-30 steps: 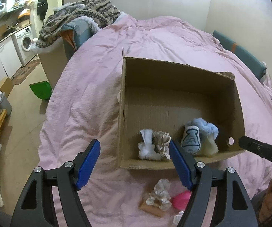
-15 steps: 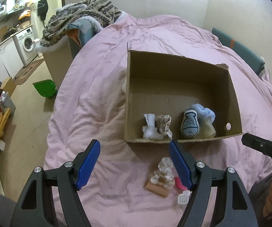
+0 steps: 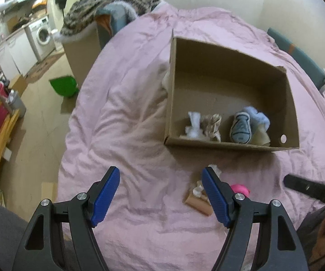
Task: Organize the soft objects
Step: 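Grasp the clear plastic packet with the right tool, then grasp the small tan cone with the left tool while the right tool holds the packet, then carry the packet and tan cone over the cardboard box with both tools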
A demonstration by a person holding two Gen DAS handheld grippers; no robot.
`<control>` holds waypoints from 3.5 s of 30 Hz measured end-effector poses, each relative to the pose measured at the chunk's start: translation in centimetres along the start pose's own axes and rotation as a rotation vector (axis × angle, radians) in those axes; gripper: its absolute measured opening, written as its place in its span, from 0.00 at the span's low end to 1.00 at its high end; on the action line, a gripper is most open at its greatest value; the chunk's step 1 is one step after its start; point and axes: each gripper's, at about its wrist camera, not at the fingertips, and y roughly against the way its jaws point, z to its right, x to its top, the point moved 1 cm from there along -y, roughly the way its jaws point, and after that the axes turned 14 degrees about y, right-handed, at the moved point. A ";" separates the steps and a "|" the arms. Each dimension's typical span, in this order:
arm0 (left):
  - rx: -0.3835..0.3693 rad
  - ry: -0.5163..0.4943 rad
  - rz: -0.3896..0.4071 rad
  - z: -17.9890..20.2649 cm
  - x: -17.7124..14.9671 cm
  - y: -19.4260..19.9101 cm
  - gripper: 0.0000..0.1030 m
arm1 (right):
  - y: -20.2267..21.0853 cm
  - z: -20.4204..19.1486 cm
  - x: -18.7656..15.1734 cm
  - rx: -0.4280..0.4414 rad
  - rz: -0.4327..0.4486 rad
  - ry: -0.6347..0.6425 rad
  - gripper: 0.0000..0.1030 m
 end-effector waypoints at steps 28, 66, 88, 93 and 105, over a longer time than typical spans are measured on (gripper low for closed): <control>0.011 0.134 -0.151 -2.0 -0.2 -3.6 0.70 | -7.2 -4.0 -2.1 0.131 -0.285 0.119 0.15; -0.099 -0.037 -0.460 1.5 -6.5 -6.2 0.07 | -1.5 -0.2 0.1 0.052 -0.069 -0.013 0.15; -0.095 0.315 -0.481 -6.6 -3.3 -6.3 0.43 | -1.7 -0.3 -0.2 0.045 -0.083 -0.002 0.15; -0.114 0.242 -0.508 -3.8 -4.0 -6.9 0.37 | -1.8 -0.2 -0.3 0.038 -0.091 -0.002 0.15; -0.024 0.102 -0.465 -2.2 -4.9 -6.0 0.06 | -2.0 -0.4 -0.3 0.034 -0.095 -0.004 0.15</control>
